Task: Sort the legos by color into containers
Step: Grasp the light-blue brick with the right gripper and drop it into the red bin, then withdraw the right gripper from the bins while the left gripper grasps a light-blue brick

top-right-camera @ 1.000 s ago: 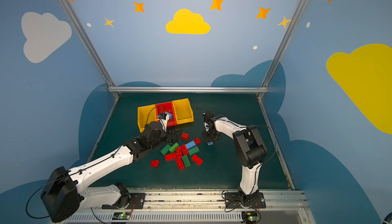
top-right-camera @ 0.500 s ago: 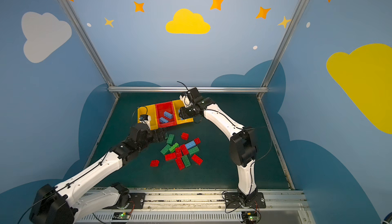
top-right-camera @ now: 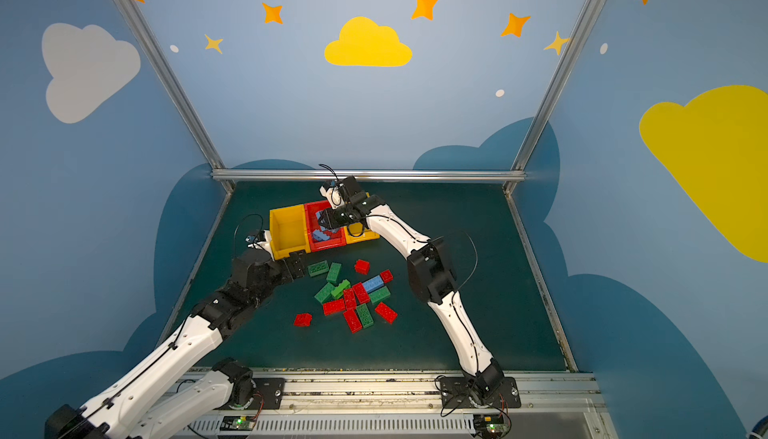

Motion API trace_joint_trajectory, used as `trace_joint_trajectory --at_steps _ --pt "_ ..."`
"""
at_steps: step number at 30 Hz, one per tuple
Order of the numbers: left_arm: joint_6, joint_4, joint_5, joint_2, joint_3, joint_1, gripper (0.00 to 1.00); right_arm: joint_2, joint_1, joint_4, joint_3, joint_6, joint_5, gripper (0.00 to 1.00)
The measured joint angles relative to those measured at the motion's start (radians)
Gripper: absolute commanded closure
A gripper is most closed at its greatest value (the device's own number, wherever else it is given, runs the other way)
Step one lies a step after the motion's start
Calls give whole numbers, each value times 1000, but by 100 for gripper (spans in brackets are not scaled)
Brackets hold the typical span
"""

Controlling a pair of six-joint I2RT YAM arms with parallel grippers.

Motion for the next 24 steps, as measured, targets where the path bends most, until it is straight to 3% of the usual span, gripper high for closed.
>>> trace_joint_trajectory --at_steps 3,5,13,24 --pt "6 -17 -3 4 9 10 0 66 5 0 108 -6 5 26" --pt "13 -21 -3 10 19 17 0 77 5 2 130 -7 4 19" --pt "47 -3 24 95 64 24 0 12 -19 1 57 -12 -1 12" --pt "164 69 212 372 193 -15 0 -591 -189 2 -624 2 80 6"
